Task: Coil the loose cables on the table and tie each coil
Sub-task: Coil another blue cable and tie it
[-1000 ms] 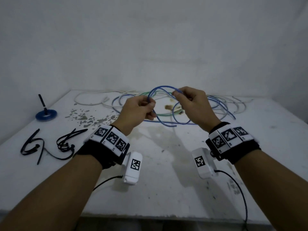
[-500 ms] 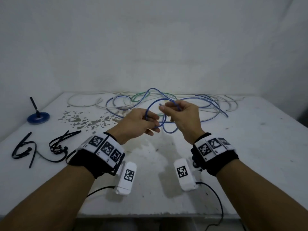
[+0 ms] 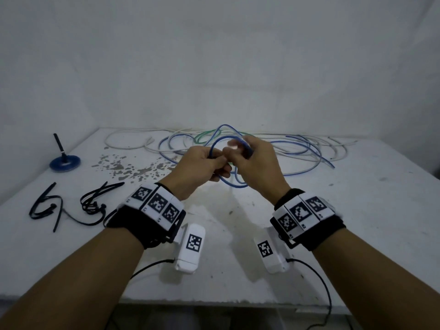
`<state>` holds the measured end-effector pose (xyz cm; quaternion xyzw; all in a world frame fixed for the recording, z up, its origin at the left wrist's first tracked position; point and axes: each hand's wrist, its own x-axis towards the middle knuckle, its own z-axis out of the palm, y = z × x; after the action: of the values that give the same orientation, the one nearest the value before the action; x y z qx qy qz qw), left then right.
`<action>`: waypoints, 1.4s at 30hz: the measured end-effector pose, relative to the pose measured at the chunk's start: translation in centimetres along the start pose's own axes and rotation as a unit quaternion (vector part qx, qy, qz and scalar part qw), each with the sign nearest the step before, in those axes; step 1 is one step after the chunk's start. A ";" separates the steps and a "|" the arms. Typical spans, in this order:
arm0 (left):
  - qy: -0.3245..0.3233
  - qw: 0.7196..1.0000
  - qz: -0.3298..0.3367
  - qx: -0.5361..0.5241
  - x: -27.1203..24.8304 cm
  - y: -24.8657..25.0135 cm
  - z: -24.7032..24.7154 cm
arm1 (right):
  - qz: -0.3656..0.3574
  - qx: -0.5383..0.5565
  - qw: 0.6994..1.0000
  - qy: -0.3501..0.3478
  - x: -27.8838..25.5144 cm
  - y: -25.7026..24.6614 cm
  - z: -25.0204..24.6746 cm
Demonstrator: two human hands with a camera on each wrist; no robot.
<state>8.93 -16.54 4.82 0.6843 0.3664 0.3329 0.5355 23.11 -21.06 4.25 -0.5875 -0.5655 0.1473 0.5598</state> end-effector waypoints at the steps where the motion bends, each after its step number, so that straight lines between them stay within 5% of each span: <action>1: -0.020 0.999 -0.010 -0.024 -0.1 0.2 0.1 | 0.005 0.029 0.999 0.032 0.2 -0.2 0.0; 7: -0.063 0.997 -0.032 -0.012 -0.8 -0.1 0.8 | 0.038 0.123 0.983 0.133 0.9 -0.6 -0.1; 11: 0.023 0.990 -0.036 -0.134 0.0 -0.3 -0.3 | 0.004 0.087 0.992 0.088 0.9 0.3 -1.5; 15: 0.064 0.979 -0.046 -0.186 0.2 -0.1 -0.8 | 0.045 0.070 0.997 0.003 0.4 1.0 -1.9; 21: 0.115 0.958 -0.071 -0.251 0.6 -0.4 -0.5 | 0.125 0.005 0.989 0.076 0.5 1.6 -1.5; 25: 0.063 0.958 -0.070 -0.271 0.3 -0.4 -0.2 | 0.118 0.076 0.989 0.056 0.3 1.2 -0.8; 29: 0.045 0.971 -0.066 -0.228 0.0 0.2 0.6 | 0.063 0.095 0.992 0.049 -0.1 0.5 0.3; 34: 0.051 0.998 -0.009 -0.037 -0.2 0.2 0.4 | 0.027 0.022 0.999 -0.005 0.1 0.8 0.4; 38: 0.069 0.989 0.078 0.103 0.0 -0.1 -0.3 | 0.002 0.016 0.999 -0.045 -0.1 0.7 0.2; 42: 0.063 0.984 0.090 0.140 0.0 -0.4 -1.1 | 0.010 0.000 0.998 -0.054 0.1 0.6 -0.6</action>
<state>7.89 -15.93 4.66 0.7602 0.3795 0.3674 0.3783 23.96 -21.11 3.96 -0.5840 -0.5891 0.1846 0.5272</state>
